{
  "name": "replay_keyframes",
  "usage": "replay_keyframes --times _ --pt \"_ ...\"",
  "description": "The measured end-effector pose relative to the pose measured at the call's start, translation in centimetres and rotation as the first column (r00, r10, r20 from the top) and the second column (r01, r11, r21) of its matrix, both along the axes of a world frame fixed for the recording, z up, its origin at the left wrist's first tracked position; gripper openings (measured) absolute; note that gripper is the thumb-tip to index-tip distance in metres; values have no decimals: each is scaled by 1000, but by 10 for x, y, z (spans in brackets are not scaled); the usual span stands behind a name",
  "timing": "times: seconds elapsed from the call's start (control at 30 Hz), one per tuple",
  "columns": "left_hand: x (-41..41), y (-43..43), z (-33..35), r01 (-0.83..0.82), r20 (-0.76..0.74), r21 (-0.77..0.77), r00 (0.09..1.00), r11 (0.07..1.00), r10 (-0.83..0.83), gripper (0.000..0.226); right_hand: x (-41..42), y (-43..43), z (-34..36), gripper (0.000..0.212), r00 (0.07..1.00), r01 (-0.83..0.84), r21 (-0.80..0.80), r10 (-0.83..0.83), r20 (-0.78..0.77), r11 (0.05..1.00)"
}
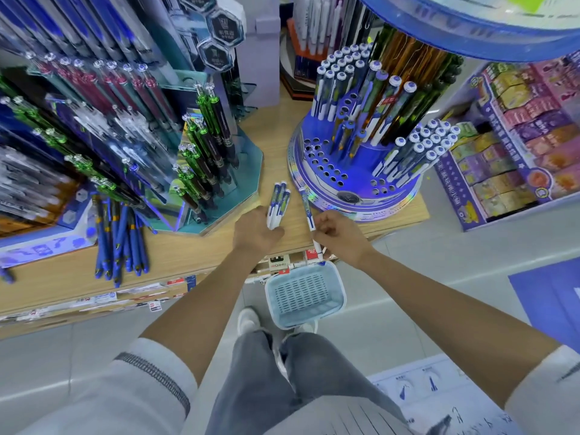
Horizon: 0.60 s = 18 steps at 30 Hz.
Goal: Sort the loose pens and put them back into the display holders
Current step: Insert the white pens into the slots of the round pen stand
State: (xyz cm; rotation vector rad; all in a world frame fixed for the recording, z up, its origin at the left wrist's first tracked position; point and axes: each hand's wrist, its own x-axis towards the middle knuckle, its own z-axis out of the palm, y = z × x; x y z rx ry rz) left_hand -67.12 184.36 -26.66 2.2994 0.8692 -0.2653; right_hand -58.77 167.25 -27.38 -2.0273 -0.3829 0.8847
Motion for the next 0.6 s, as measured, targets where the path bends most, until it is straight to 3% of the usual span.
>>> replay_keyframes --times 0.3,0.43,0.6 --pt "-9 16 -4 80 125 -191 990 978 -57 30 -4 21 4 16 994 61 57 -56 -93 996" --pt "-14 29 1 61 222 -465 974 883 50 21 -10 32 13 18 991 91 97 -80 -109 991" --pt "-14 39 10 173 317 -547 948 819 11 8 -17 36 30 18 981 188 185 -176 -84 965"
